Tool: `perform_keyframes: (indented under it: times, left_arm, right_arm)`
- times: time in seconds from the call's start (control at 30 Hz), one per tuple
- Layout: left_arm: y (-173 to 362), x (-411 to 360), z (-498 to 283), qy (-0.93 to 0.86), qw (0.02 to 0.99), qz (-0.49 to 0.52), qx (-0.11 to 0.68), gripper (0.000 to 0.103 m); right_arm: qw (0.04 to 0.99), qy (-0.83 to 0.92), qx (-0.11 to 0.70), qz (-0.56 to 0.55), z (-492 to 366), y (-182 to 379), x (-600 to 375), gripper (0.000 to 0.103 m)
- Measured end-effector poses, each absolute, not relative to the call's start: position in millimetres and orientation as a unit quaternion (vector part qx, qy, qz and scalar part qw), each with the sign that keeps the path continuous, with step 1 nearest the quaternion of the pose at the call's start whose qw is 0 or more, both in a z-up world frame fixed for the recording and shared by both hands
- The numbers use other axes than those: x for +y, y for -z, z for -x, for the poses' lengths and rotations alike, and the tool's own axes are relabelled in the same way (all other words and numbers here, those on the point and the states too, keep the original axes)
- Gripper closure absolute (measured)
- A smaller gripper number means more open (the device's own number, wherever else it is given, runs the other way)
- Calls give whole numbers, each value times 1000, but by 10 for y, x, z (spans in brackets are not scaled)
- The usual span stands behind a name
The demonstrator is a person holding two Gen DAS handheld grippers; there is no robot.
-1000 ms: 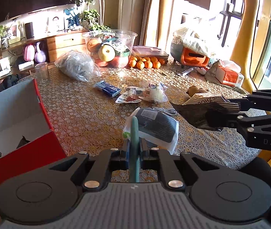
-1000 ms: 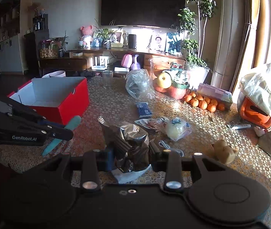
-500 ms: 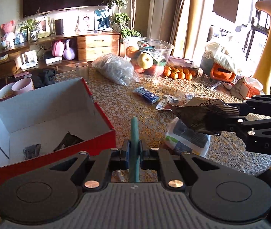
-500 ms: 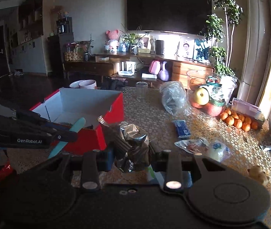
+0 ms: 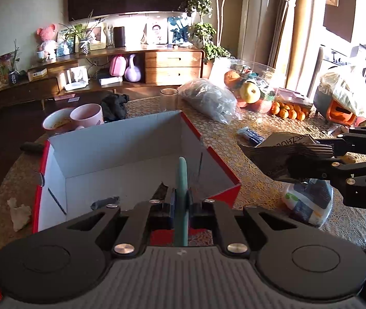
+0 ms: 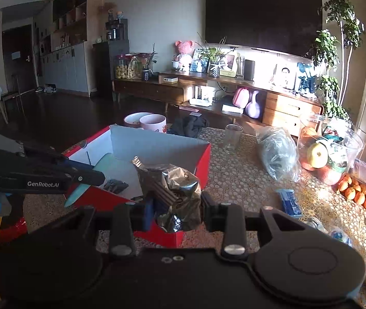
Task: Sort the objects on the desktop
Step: 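Carry the teal stick with the left tool while the right tool carries the foil packet toward the box, then release the foil packet from the right tool into the box while the left tool releases the teal stick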
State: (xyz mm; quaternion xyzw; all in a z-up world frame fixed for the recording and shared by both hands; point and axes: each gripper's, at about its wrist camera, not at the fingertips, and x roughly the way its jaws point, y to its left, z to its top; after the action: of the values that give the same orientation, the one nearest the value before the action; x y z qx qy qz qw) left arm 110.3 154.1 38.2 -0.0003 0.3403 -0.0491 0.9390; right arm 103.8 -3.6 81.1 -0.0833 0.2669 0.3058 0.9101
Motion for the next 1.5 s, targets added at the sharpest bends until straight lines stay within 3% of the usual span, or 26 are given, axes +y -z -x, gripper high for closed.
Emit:
perform_keyframes:
  times: [0.73, 1.5]
  left_arm:
    - [-252, 2386, -1793, -18, 923, 12, 385, 94]
    - [383, 2480, -2733, -38, 876, -28, 480, 94]
  right_arm:
    - [894, -343, 258, 129, -1554, -666, 732, 67]
    - [870, -311, 354, 147, -2292, -144, 1221, 67]
